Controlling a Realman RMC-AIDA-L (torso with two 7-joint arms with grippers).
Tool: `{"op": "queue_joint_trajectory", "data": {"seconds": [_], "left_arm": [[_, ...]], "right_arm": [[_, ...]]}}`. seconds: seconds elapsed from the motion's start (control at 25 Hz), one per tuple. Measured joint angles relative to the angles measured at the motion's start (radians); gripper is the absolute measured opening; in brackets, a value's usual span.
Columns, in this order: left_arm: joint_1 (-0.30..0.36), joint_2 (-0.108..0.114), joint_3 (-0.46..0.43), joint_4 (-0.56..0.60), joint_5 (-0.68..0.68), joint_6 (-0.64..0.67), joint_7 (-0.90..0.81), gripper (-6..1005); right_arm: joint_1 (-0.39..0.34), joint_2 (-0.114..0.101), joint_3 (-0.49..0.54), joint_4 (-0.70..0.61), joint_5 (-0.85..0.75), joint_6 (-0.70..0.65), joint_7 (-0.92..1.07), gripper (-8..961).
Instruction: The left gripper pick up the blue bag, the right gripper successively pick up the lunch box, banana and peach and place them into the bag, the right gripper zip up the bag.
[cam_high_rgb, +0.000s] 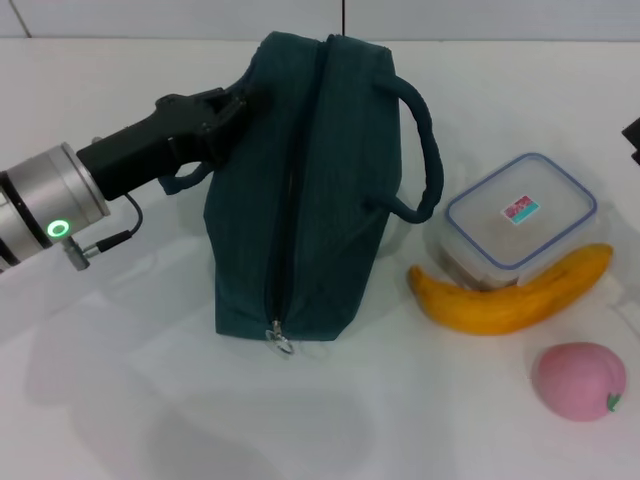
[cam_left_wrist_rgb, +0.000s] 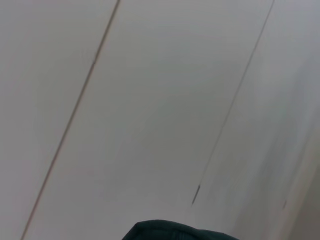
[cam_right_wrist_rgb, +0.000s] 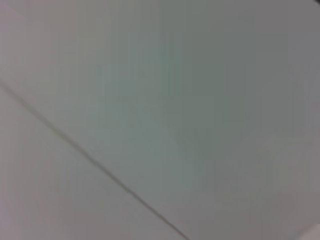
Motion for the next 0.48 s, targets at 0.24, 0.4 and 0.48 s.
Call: {"op": "queue_joint_trajectory", "data": {"seconds": [0.24, 0.4, 0.48], "left_arm": [[-0.001, 0.0, 0.003, -0.001, 0.0, 0.001, 0.003, 43], [0.003, 0.001, 0.003, -0.001, -0.001, 0.001, 0.002, 43], [0.001, 0.001, 0.003, -0.001, 0.0, 0.001, -0.001, 43]], "right_arm": [[0.004, -0.018, -0.007, -0.011, -0.005, 0.089, 0.163, 869], [0.01, -0.031, -0.021, -0.011, -0.016, 0.135, 0.255, 869], [0.017, -0.035, -0.028, -0.013, -0.032, 0.161, 0.31, 869]]}}
